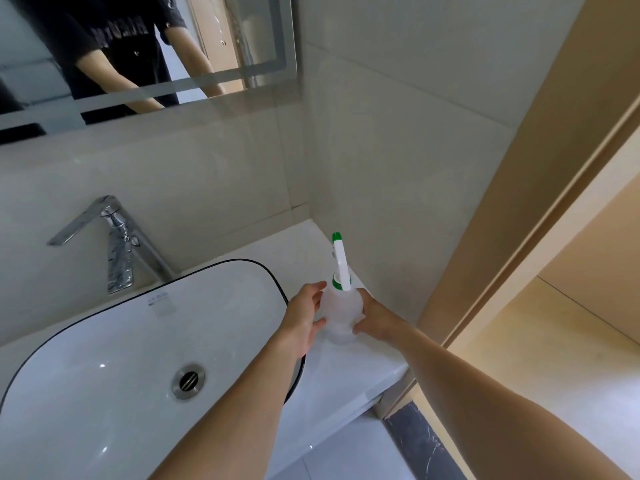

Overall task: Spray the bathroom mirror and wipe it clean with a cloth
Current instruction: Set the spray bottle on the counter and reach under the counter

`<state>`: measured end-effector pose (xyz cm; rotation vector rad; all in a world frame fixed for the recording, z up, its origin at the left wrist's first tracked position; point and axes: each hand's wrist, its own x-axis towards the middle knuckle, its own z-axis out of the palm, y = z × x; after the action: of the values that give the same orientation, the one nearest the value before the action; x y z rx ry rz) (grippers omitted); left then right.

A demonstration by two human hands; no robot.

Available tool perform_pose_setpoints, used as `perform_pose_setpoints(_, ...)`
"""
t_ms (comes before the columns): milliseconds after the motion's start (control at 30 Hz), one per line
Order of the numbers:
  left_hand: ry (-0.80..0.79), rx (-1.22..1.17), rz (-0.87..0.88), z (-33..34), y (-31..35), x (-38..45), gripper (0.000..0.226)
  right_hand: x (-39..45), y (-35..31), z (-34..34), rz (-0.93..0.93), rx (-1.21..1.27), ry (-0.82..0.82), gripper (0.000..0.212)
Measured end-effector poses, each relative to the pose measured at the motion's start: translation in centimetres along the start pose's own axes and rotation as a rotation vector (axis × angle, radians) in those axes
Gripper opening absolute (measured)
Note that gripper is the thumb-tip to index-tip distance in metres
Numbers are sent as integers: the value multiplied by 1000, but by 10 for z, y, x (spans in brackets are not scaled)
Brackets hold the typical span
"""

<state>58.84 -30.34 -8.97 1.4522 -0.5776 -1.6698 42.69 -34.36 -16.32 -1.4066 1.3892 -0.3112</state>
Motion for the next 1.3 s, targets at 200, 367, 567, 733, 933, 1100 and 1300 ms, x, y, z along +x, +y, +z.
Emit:
perform_pose_setpoints(200, -2, 35, -2, 3, 2, 4, 40, -1, 7, 4, -10, 186, 38, 80)
perform_pose_setpoints(367, 21, 61, 15, 1, -3, 1, 41, -10, 8, 4, 26, 253, 74, 76)
perform_pose_setpoints(567, 40, 94, 68, 3, 6, -14, 47, -25, 3, 3, 69, 261, 131, 77)
perform_pose_setpoints(733, 24, 118, 111, 1, 21, -35, 50, -42, -16, -7, 51, 255, 219, 74)
perform_pose_setpoints(933, 28, 105, 181, -17, 53, -65, 51, -67, -58, -28, -33, 256, 382, 53)
perform_pose_setpoints(1100, 66, 78, 316, -36, 103, -97, 47, -93, -126, -46, -185, 204, 507, 43)
perform_pose_setpoints(1300, 95, 64, 518, -80, 172, -153, 46, -111, -234, -39, -421, 141, 525, 45)
